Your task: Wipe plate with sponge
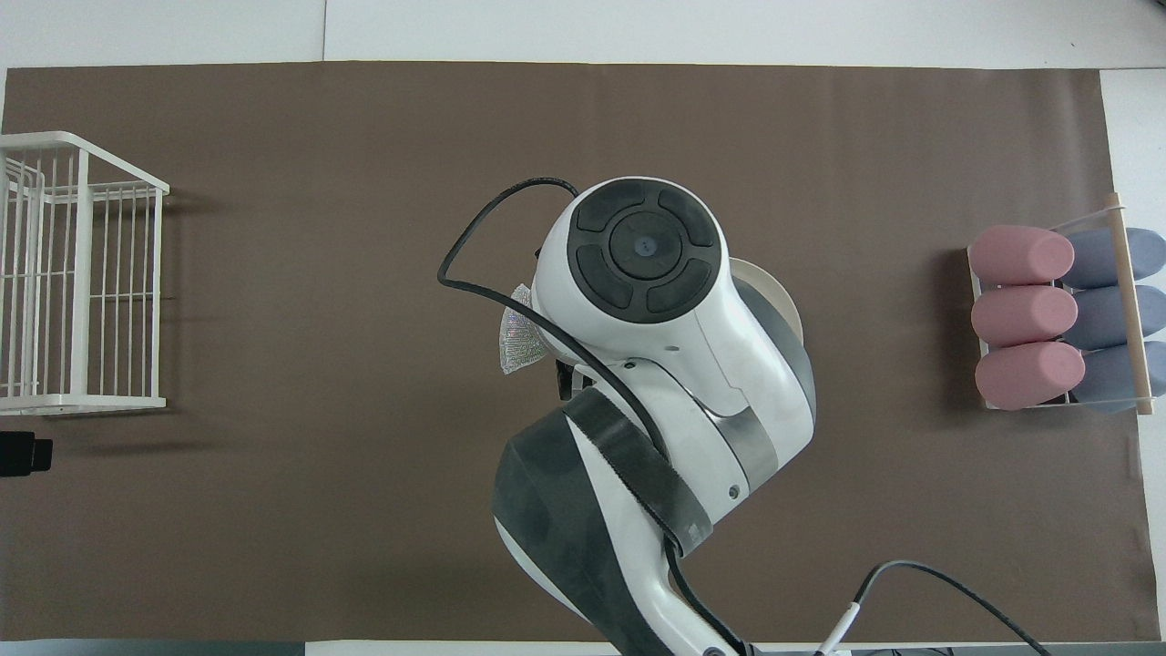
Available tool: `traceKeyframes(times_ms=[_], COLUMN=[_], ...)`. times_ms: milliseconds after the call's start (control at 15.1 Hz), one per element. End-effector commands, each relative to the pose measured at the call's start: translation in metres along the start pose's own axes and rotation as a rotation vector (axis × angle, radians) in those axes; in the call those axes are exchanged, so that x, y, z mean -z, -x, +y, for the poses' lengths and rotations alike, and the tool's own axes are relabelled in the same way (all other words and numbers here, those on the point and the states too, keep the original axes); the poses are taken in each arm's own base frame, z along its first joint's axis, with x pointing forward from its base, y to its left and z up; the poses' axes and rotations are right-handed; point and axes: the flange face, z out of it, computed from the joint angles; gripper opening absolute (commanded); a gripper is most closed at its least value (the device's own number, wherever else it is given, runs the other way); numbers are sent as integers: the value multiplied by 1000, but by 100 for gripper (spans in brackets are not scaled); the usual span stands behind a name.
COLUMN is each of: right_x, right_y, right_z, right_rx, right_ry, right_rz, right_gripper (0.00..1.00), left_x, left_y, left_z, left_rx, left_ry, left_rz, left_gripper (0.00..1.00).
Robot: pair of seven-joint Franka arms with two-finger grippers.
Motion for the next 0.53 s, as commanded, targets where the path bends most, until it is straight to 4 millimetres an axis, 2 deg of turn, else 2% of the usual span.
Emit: traceKeyframes(times_ms=[0, 66, 199, 332, 465], right_x=[14, 15, 21, 23, 23], right_y=[11, 22, 28, 29, 29], right_z=[0, 6, 5, 5, 4], right_rx=[-24, -15, -19, -22, -22], right_ry=[-6, 1, 1, -1, -5], right_rz=[13, 17, 16, 13, 9], right_gripper=[0, 0, 0, 0, 0], left_x=[-9, -18, -44, -70, -96], left_y=[12, 13, 4, -6, -19], left_z=[-4, -6, -16, -6, 5], left_rx=[21, 28, 78, 101, 137], left_ry=[-1, 43, 247, 356, 537], left_rz=[-20, -9, 7, 4, -10], left_gripper=[100, 100, 100, 100, 100])
